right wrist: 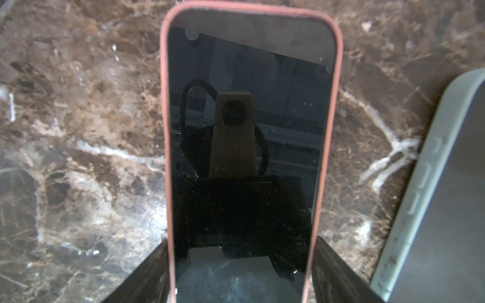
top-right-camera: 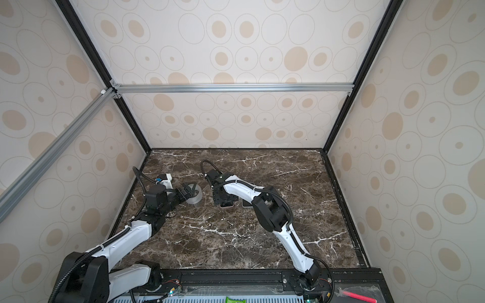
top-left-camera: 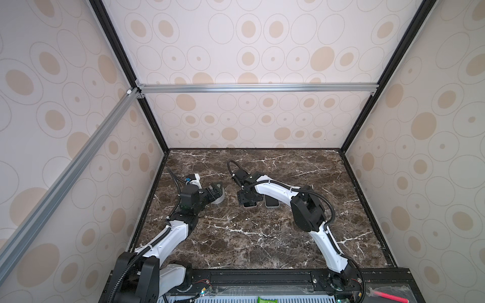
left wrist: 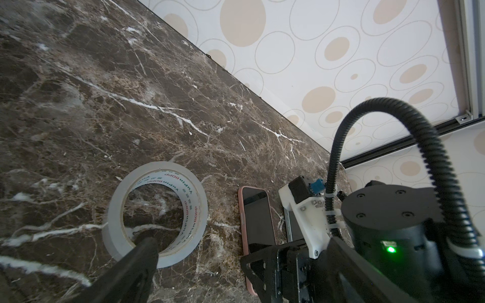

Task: Take the phone out of the phone case
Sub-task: Pick up the phone from the center of the table.

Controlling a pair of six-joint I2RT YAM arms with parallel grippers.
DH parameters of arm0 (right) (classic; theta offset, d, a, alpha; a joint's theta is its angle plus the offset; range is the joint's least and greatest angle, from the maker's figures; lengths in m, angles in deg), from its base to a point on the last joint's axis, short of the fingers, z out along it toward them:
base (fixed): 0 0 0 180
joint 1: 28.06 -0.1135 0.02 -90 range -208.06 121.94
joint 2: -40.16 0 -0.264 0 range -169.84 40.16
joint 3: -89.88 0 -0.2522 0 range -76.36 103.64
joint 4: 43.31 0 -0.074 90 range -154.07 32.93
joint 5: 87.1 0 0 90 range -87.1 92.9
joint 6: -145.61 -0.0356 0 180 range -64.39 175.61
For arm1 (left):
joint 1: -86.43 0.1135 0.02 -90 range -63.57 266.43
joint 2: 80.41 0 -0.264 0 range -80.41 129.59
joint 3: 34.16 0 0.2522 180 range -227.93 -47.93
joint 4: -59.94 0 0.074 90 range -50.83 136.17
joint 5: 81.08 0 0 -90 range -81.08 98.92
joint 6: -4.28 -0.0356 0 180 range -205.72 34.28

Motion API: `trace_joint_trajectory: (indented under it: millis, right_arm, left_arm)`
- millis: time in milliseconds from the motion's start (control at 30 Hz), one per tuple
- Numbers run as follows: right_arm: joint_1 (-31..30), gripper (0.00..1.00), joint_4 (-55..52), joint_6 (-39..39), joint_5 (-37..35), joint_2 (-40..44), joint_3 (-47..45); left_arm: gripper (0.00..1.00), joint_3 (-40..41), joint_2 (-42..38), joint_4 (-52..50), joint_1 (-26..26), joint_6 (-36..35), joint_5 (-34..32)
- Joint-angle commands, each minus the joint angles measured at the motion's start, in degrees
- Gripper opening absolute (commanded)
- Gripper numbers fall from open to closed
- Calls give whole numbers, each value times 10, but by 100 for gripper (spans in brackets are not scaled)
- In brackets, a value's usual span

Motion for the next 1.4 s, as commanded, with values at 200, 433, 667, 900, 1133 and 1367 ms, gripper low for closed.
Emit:
trace_joint_trajectory:
  millis: [200,433,667,900,1133,1367]
  right_arm:
    - [-6,66,-21,-6,-16,13,-19]
    - [-6,66,-1,0,-18,60,-50]
    - [-6,66,90,27,5,146,-146]
    - [-7,67,212,104,8,258,-277]
    - [-6,64,217,119,15,260,-294]
    - [-6,64,276,106,30,287,-336]
  left_arm:
    - [99,-10,-30,9,4,13,9]
    - [99,-21,-45,1,4,20,17]
    - [99,-33,-40,14,4,33,47]
    - [99,-44,-12,59,2,35,122]
    - [99,-43,41,99,-16,55,161]
    - [99,-35,74,118,-45,102,143]
